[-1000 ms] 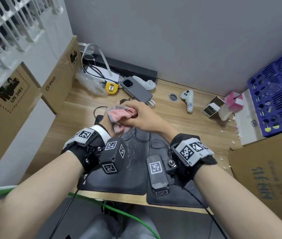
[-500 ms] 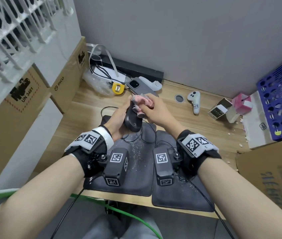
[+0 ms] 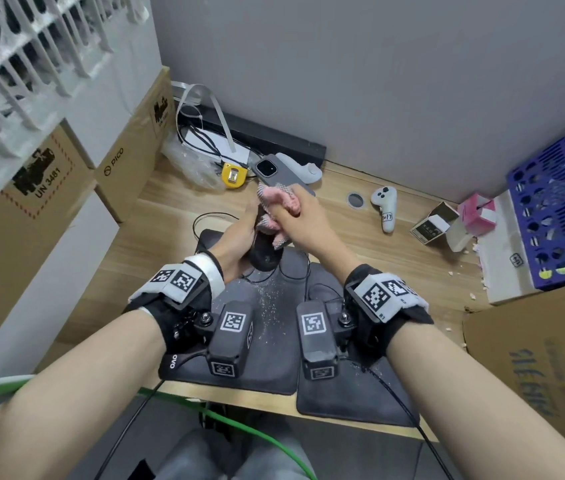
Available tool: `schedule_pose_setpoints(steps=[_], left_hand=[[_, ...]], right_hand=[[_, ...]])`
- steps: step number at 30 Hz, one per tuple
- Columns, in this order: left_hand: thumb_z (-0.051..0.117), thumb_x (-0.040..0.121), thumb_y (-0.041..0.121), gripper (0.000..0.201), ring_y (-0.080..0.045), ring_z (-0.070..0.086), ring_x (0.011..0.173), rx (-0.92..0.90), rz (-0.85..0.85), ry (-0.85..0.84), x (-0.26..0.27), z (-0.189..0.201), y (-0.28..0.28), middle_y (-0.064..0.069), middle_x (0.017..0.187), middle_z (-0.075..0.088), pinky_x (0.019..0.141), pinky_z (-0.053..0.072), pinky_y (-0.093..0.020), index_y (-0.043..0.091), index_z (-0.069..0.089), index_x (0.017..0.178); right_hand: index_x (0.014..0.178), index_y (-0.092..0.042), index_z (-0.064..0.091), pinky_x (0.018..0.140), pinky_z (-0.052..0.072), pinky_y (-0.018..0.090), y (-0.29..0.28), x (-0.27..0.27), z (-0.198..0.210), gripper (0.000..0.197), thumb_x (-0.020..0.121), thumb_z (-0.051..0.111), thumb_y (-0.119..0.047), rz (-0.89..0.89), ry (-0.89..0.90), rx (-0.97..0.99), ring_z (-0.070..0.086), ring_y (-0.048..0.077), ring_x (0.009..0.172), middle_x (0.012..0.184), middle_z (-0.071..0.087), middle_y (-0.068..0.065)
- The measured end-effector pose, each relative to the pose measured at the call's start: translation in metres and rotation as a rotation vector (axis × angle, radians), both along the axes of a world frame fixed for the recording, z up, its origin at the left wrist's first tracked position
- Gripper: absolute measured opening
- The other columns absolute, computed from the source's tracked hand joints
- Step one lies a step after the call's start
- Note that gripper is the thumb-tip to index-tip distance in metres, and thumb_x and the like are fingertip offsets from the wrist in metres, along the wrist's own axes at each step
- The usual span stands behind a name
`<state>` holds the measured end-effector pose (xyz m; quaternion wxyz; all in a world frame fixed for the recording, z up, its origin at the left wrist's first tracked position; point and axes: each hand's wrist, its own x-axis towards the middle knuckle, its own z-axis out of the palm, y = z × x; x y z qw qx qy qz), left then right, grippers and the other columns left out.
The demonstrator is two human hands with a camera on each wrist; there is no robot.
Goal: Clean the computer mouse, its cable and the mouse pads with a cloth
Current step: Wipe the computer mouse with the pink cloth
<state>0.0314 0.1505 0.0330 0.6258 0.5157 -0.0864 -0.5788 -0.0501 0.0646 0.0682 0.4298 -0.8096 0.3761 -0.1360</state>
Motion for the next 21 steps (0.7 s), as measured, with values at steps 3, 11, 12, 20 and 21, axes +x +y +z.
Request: schedule_pose_setpoints(steps=[3,11,12,20,21], left_hand=[[0.022,0.101,0.053,0.061,-0.014,0.067,0.089,-0.008,-0.083,-0.061,0.009,0.001,0.004,-0.007,0.104,0.07,0.073,0.053,-0.024,0.009,0.057,0.124],[0.029,0.1,0.053,0.054,-0.008,0.067,0.062,-0.001,-0.084,-0.155,0.012,0.008,0.003,0.0,0.077,0.072,0.055,0.052,-0.017,0.013,0.064,0.105],[0.028,0.1,0.052,0.053,-0.008,0.066,0.06,0.02,-0.082,-0.181,0.013,0.006,0.004,0.0,0.076,0.071,0.054,0.051,-0.017,0.014,0.064,0.099],[0.045,0.097,0.036,0.026,-0.014,0.059,0.082,0.014,-0.018,-0.313,0.004,0.008,-0.003,-0.003,0.088,0.065,0.071,0.048,-0.022,0.014,0.059,0.097],[0.051,0.091,0.032,0.022,-0.019,0.056,0.081,0.041,0.014,-0.295,0.005,0.006,-0.004,-0.008,0.087,0.06,0.069,0.047,-0.024,0.011,0.058,0.094]], right_hand=[[0.094,-0.009,0.053,0.078,0.05,0.041,-0.01,-0.007,-0.011,0.021,0.092,0.055,-0.03,-0.102,0.011,0.047,0.059,0.026,0.085,0.087,0.063,0.007],[0.098,-0.026,0.056,0.086,0.054,0.052,-0.013,-0.014,-0.014,0.011,0.089,0.056,-0.03,-0.292,-0.112,0.308,0.067,0.031,0.097,0.102,0.069,0.006],[0.097,-0.028,0.054,0.085,0.055,0.053,-0.014,-0.013,-0.009,0.008,0.089,0.056,-0.025,-0.295,-0.158,0.313,0.067,0.03,0.097,0.103,0.067,0.006],[0.072,0.004,0.058,0.062,0.038,0.034,0.005,0.005,0.013,0.059,0.087,0.047,-0.052,-0.006,-0.14,0.19,0.047,0.018,0.064,0.07,0.057,0.008],[0.073,0.003,0.062,0.067,0.041,0.035,0.008,0.005,0.012,0.047,0.089,0.052,-0.04,0.042,-0.118,0.138,0.051,0.017,0.068,0.075,0.062,0.009]])
